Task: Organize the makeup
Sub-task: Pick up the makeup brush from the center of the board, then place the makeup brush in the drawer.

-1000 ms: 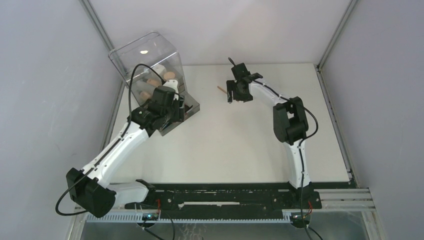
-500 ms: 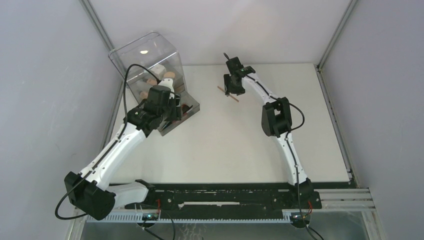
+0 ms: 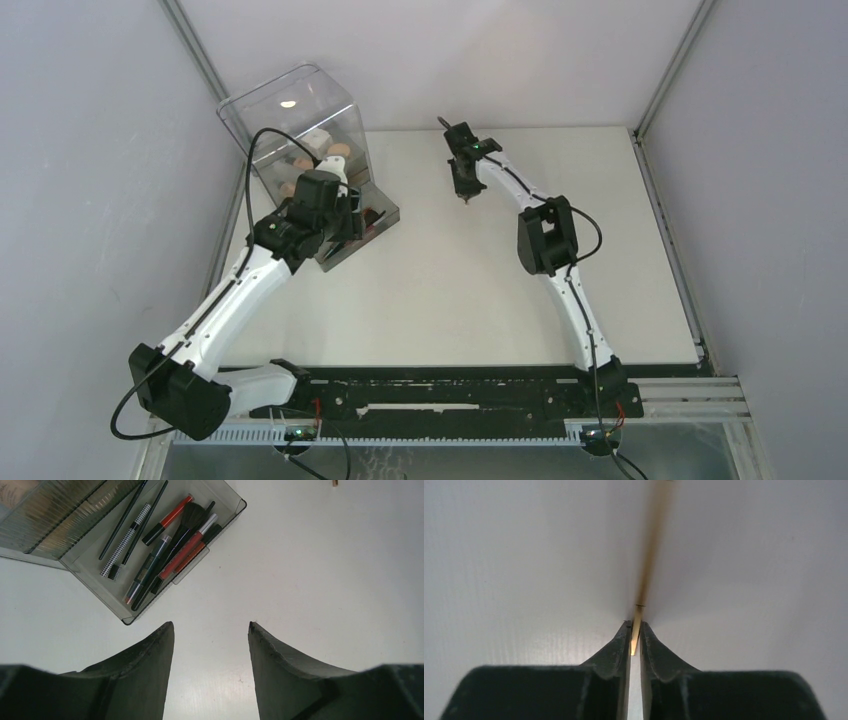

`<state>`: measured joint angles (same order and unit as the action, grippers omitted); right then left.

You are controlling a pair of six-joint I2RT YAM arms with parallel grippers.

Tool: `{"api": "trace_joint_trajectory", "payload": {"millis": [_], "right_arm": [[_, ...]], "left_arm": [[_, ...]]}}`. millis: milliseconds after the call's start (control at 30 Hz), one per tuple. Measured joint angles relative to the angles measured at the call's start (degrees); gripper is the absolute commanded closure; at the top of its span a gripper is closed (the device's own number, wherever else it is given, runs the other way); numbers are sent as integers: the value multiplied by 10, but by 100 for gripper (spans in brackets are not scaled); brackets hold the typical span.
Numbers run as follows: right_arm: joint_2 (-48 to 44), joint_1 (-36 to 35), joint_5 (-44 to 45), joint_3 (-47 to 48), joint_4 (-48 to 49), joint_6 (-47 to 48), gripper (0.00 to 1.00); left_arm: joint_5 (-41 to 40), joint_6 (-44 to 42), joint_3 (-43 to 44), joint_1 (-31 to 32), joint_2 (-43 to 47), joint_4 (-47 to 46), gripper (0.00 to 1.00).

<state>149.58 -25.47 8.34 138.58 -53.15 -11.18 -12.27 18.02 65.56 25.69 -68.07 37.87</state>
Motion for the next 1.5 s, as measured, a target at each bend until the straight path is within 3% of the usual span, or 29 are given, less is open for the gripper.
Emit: {"api": "trace_joint_trajectory", "payload": {"millis": [67,267,433,600,833,1133,1500], "right_arm": [[-3,-10,17,-8,4,7,100],[-49,-35,35,-89,26,8,100],[-171,-53,20,-300,87,2,100],[-321,-66,-50,-536,157,-27,100],[-495,-72,-177,-732,276,-98,100],[-555,-99,-267,-791,389,-178,100],[-577,-107,-313,-792,415,-206,100]], "left_arm": [[3,0,0,0,0,0,39],[6,1,0,0,0,0,39],[18,7,0,-4,-3,-1,39],[54,37,-8,-6,-13,-21,34],[177,130,-76,-3,-45,-127,33],[273,225,-114,8,-102,-246,34],[290,260,-114,15,-183,-310,47]]}}
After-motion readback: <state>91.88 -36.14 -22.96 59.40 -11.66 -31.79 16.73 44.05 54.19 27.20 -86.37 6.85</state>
